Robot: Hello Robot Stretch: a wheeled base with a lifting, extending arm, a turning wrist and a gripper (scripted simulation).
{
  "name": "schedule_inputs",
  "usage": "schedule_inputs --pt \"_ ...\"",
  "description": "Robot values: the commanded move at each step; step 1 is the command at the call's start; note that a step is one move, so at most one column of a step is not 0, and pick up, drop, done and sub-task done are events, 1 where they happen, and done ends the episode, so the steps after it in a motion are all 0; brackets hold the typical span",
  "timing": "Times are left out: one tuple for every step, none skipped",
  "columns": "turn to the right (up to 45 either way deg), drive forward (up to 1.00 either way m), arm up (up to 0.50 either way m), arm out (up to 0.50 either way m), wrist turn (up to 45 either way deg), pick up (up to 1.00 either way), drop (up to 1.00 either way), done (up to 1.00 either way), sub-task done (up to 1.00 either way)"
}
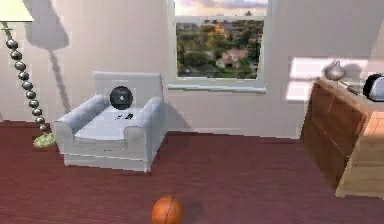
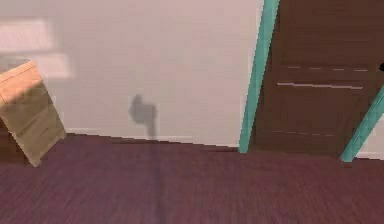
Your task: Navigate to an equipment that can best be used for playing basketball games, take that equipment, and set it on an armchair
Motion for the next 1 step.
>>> schedule_inputs --pt "0.0 1.00 0.00 0.00 0.0 0.00 0.00 0.00 0.00"
